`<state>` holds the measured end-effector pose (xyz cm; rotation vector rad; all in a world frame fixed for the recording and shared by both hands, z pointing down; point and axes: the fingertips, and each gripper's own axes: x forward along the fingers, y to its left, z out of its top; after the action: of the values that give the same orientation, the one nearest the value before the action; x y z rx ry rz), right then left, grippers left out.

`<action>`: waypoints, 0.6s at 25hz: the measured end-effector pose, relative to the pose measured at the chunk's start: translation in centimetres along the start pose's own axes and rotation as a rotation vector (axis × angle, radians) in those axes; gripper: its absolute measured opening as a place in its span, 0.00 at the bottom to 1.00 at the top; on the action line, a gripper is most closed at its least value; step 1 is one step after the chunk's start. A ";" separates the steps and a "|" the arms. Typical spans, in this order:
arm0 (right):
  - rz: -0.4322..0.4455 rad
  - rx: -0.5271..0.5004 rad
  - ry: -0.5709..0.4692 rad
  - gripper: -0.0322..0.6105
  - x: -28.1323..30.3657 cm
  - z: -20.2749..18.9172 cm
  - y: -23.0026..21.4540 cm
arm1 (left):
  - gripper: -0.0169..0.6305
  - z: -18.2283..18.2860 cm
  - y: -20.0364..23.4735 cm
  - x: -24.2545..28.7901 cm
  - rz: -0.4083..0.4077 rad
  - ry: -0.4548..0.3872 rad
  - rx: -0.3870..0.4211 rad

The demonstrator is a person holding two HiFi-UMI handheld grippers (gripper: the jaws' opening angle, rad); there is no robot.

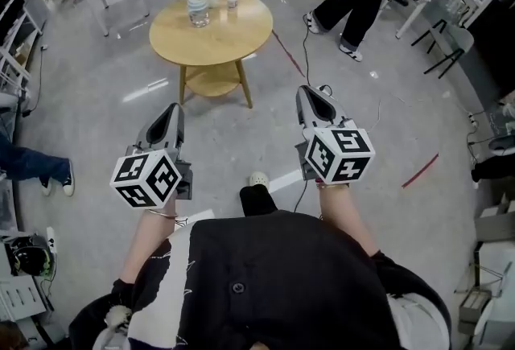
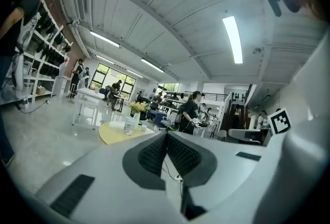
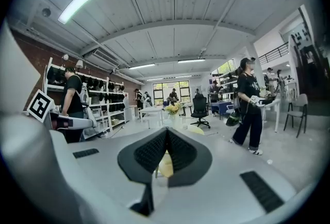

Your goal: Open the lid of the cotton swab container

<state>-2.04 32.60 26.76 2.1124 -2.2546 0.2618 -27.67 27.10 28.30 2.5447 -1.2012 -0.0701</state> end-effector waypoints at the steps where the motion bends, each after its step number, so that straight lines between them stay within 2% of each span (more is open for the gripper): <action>1: 0.009 0.001 -0.001 0.06 0.8 0.0 -0.1 | 0.04 0.1 0.4 0.7 0.001 0.002 -0.003; 9: 0.068 0.018 0.015 0.06 9.1 1.0 -3.1 | 0.04 1.6 2.3 8.3 0.021 0.005 -0.006; 15: 0.093 0.015 0.034 0.06 14.9 2.6 -7.4 | 0.04 3.0 2.0 15.4 0.019 0.001 -0.008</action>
<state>4.45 17.05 27.11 1.9966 -2.3427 0.3165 -19.78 13.41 27.58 2.5254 -1.2218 -0.0693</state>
